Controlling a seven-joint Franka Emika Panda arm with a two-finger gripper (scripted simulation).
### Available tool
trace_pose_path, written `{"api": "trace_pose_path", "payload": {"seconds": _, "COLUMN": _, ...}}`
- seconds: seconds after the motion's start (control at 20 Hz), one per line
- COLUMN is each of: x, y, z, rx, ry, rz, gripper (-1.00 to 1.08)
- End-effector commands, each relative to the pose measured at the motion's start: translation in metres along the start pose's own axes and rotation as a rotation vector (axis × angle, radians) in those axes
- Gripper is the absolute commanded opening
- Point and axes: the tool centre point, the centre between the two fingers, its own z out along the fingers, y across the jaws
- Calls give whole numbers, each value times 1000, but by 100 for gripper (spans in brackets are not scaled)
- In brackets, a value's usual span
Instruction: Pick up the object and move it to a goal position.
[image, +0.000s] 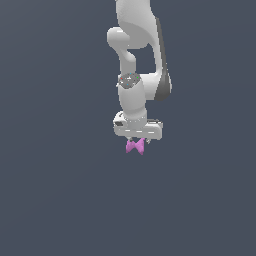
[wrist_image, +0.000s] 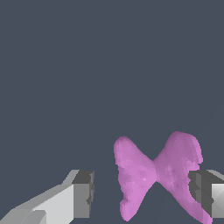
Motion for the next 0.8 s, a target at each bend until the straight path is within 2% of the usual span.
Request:
{"api": "trace_pose_path", "payload": {"seconds": 0.0, "x": -6, "y": -3, "z": 8, "rx": 20, "ry": 24, "rz": 48, "gripper": 68}}
{"api": "trace_pose_path", "payload": {"seconds": 0.4, "x": -29, "y": -6, "z": 29, "rx": 65, "ry": 98, "rz": 205, "gripper": 68}}
{"api": "trace_pose_path", "payload": {"seconds": 0.75, "x": -49, "y": -1, "z": 40, "rx": 78, "ry": 158, "rz": 330, "gripper": 68}}
